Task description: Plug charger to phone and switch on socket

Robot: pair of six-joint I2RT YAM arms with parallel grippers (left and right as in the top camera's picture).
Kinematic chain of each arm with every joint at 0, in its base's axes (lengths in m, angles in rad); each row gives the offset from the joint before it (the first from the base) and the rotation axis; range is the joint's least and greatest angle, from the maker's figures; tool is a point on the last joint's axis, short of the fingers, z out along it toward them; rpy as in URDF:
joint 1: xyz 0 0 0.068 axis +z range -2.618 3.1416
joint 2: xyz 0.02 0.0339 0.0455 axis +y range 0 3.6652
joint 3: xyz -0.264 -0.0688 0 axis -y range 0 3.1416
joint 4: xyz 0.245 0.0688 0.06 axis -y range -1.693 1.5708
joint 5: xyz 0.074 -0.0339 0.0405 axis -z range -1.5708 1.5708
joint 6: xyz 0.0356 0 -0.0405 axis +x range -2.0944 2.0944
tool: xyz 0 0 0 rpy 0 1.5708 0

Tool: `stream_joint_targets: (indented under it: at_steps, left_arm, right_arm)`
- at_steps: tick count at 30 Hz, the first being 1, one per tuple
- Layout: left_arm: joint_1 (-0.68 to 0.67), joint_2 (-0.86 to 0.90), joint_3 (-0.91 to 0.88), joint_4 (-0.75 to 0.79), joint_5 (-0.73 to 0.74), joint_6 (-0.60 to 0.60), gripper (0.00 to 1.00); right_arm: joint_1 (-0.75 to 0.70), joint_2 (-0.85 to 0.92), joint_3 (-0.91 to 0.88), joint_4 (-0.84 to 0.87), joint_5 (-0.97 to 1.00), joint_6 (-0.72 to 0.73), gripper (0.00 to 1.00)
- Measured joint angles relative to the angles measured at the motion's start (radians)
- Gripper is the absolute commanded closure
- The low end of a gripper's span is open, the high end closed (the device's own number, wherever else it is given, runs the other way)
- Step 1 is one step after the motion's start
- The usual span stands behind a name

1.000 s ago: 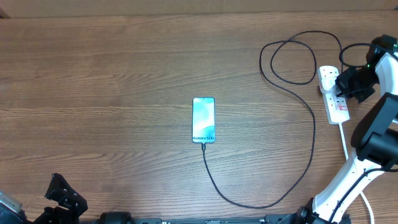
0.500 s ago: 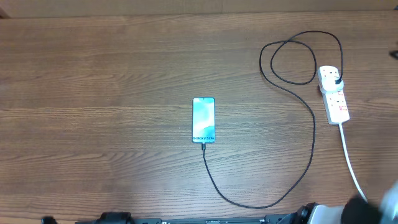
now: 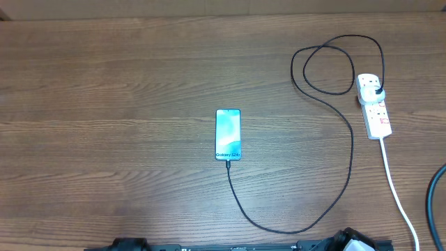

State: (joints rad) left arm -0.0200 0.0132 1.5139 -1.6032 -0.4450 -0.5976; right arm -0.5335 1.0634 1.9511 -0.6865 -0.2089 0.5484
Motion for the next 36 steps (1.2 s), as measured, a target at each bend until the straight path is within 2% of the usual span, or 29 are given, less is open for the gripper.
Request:
stream_joint_targets:
  at_steps: [4, 11, 22, 28, 31, 36]
  left_arm:
    - [0.000, 0.000, 0.001, -0.081, 0.000, 0.000, 0.01]
    - [0.000, 0.000, -0.002, -0.084, 0.000, 0.000, 0.00]
    - [0.000, 0.000, -0.002, -0.084, 0.000, -0.003, 0.00]
    - [0.000, 0.000, -0.002, -0.084, 0.001, -0.008, 0.00]
    - [0.000, 0.000, -0.002, -0.077, 0.013, -0.053, 0.00]
    - [0.000, 0.000, -0.040, 0.028, 0.016, -0.111, 0.00]
  right_arm:
    - [0.085, -0.021, -0.003, -0.063, 0.000, -0.008, 0.96]
    - [0.267, -0.141, -0.098, -0.084, -0.003, -0.022, 0.96]
    - [0.286, -0.512, -0.311, 0.042, -0.002, -0.025, 0.96]
    - [0.286, -0.625, -0.330, 0.044, -0.002, -0.025, 0.96]
    - [0.287, -0.683, -0.332, 0.044, -0.002, -0.025, 0.96]
    - [0.322, -0.763, -0.330, 0.048, -0.002, -0.025, 0.96]
